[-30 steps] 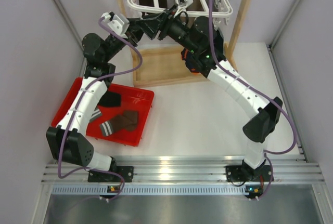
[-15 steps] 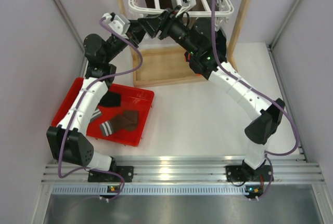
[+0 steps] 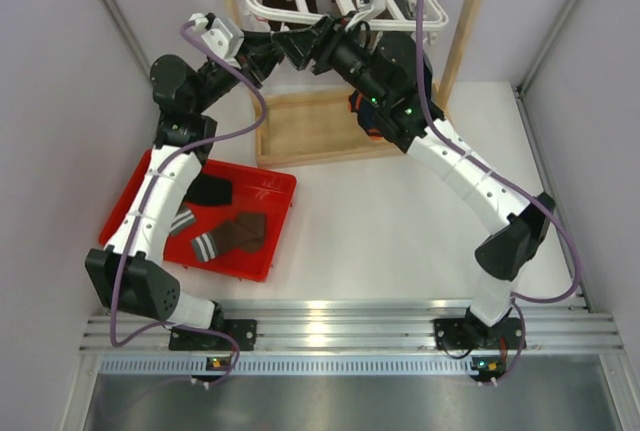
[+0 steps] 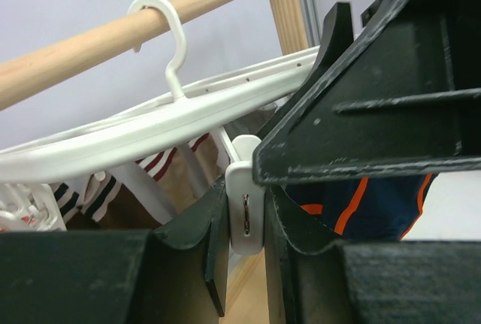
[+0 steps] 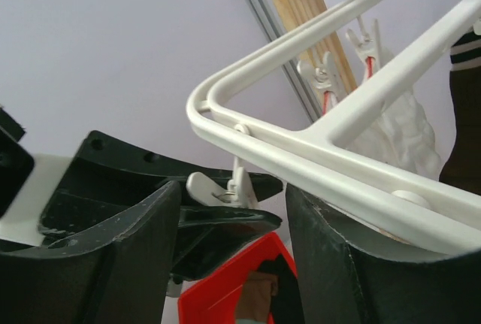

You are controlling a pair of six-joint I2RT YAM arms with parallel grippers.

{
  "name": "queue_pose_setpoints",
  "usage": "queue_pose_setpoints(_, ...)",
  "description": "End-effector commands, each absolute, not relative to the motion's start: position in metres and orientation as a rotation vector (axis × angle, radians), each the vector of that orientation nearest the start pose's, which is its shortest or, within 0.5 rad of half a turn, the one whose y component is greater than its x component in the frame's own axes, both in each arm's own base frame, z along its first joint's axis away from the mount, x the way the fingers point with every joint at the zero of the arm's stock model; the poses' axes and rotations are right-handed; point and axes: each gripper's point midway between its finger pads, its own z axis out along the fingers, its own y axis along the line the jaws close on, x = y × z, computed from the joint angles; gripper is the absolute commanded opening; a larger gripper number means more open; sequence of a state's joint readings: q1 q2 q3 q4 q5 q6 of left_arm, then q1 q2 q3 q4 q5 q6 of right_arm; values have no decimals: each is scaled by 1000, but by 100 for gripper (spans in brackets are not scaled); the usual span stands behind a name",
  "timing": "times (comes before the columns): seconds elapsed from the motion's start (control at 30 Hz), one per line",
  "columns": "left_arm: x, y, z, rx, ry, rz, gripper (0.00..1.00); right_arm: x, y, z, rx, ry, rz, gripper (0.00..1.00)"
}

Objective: Clip the socks to the hanger
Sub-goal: Open the clamp at the hanger.

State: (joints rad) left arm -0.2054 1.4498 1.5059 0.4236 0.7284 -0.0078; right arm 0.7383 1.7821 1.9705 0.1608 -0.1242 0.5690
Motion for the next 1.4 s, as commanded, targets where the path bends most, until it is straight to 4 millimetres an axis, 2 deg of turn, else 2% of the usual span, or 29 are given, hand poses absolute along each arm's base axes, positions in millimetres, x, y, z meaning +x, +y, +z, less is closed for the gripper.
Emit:
queue_pose_setpoints(0.0,363,-204,545,820,874,-582,0,377,393,537,-205,1279,1189,59)
queue_pose_setpoints(0.17,364,-207,542,837,896,-601,0,377,397,544,-226,1243,1208,63)
queue_pose_setpoints(0.43,369,-209,536,886,911,-582,0,362,405,555,-312,1171,1211,66)
queue_pose_setpoints(0.73,369,-212,525,949,927,-563,0,376,409,552,-297,1181,1159,61)
queue_pose_setpoints(0.87,369,-212,523,958,930,-559,0,380,412,549,-286,1191,1169,51)
queue_pose_setpoints(0.9,369,-213,520,969,930,-561,0,380,411,550,-284,1189,1170,46)
queue_pose_setpoints(0.93,368,-213,520,976,926,-556,0,379,412,552,-283,1183,1175,34)
queue_pose_setpoints(1.0,369,-213,518,975,931,-554,5,379,412,553,-277,1183,1187,23)
queue_pose_setpoints(1.03,369,-212,517,980,930,-546,12,378,413,552,-278,1183,1192,15)
queue_pose_setpoints(1.07,369,-212,516,974,937,-542,17,378,413,553,-275,1183,1195,14)
queue_pose_setpoints(1.17,368,-209,513,963,973,-548,32,376,412,553,-276,1191,1226,0)
queue_pose_setpoints(1.3,367,-201,509,913,1041,-545,48,378,407,550,-260,1203,1245,0)
queue_pose_setpoints(1.37,369,-191,503,860,1100,-561,59,378,406,550,-256,1208,1260,0)
